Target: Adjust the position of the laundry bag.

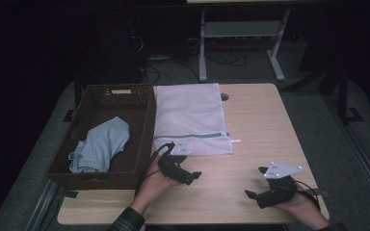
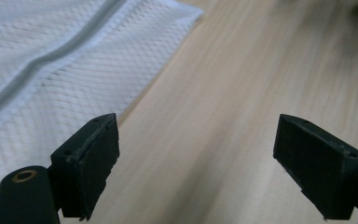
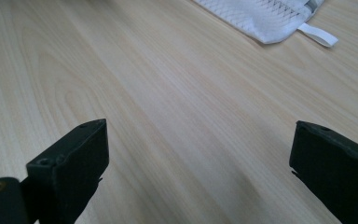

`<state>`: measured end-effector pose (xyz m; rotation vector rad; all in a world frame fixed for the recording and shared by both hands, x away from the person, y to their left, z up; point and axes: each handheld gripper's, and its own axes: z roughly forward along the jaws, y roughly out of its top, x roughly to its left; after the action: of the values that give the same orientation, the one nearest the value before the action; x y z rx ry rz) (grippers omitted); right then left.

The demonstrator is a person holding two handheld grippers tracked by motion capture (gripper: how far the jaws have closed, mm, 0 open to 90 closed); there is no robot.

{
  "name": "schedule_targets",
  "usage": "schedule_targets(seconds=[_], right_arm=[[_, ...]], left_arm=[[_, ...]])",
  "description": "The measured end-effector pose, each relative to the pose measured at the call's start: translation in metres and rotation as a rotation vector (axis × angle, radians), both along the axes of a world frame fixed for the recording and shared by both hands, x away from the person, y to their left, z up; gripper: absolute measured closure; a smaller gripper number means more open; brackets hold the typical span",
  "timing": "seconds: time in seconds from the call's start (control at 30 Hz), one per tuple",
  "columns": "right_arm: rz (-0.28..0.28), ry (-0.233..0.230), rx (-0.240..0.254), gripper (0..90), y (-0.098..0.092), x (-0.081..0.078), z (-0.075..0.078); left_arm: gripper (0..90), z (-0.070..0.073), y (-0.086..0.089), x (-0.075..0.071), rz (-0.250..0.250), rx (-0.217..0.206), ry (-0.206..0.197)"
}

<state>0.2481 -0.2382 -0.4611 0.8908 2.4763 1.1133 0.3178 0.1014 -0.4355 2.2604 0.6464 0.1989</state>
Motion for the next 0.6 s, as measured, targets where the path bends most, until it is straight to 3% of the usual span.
schedule_targets(seconds=[0.6], right_arm=[[0.007,-0.002,0.000,3.6,0.001,-0.001,0.000]], left_arm=[[13.7,0.009,-0.011,0.041,0.070,0.042,-0.016]])
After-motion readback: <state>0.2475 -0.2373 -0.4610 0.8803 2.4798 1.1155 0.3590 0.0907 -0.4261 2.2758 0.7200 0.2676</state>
